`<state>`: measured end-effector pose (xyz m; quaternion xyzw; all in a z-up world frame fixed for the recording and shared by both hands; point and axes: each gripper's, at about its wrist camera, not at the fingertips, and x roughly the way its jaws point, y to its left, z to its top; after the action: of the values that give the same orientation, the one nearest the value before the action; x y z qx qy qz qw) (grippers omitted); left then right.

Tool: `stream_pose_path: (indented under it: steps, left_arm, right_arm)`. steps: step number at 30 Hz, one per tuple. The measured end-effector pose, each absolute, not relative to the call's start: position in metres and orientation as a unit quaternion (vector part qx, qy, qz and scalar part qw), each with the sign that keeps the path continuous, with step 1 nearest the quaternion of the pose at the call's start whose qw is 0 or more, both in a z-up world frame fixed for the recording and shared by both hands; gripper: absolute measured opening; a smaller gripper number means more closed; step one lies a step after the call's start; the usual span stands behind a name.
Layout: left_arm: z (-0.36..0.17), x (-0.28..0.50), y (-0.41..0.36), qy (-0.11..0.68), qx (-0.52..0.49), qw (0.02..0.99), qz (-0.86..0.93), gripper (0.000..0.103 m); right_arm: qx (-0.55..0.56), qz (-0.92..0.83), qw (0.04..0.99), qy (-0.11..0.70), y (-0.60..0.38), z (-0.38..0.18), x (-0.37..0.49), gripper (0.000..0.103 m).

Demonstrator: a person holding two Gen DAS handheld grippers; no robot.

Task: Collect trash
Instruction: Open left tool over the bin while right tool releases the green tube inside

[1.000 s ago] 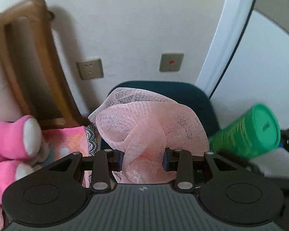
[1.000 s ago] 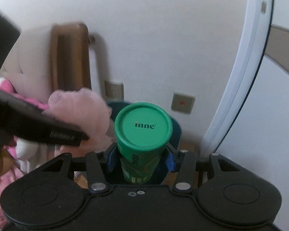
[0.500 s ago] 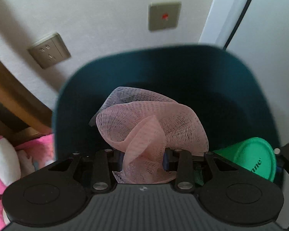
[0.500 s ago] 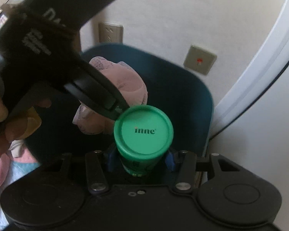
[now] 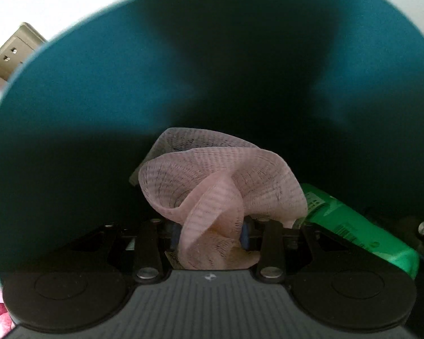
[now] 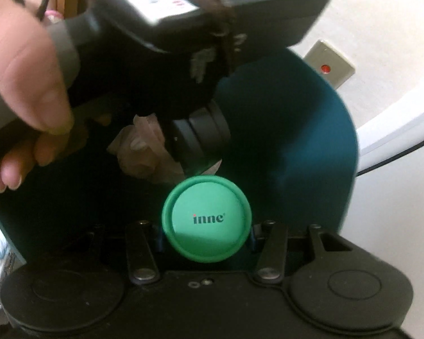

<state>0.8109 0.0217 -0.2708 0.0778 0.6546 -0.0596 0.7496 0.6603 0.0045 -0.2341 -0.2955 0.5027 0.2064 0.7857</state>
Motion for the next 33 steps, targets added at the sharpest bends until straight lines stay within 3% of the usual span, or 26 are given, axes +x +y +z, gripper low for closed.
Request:
stream_pose_path:
  steps: [5, 11, 14, 33]
  left_arm:
    - [-0.273, 0.811, 0.021, 0.657, 0.063, 0.747, -0.073, 0.061]
    - [-0.253, 0.802, 0.027, 0.64, 0.053, 0.761, -0.094, 0.061]
    - [-0.235, 0.796, 0.034, 0.621, 0.05, 0.776, -0.099, 0.061]
    - [-0.095, 0.672, 0.051, 0.521, 0.0, 0.852, -0.054, 0.06]
  right_arm:
    - [-0.285, 0.214, 0.781, 0.513, 0.007, -0.238, 0.659, 0.051]
    - [-0.281, 0.219, 0.787, 0.503, 0.01, -0.217, 0.661, 0.055]
    - [-0.267, 0.219, 0.801, 0.489, 0.004, -0.198, 0.648, 0.062]
    - [-0.138, 0.26, 0.859, 0.418, -0.099, -0.088, 0.579, 0.067]
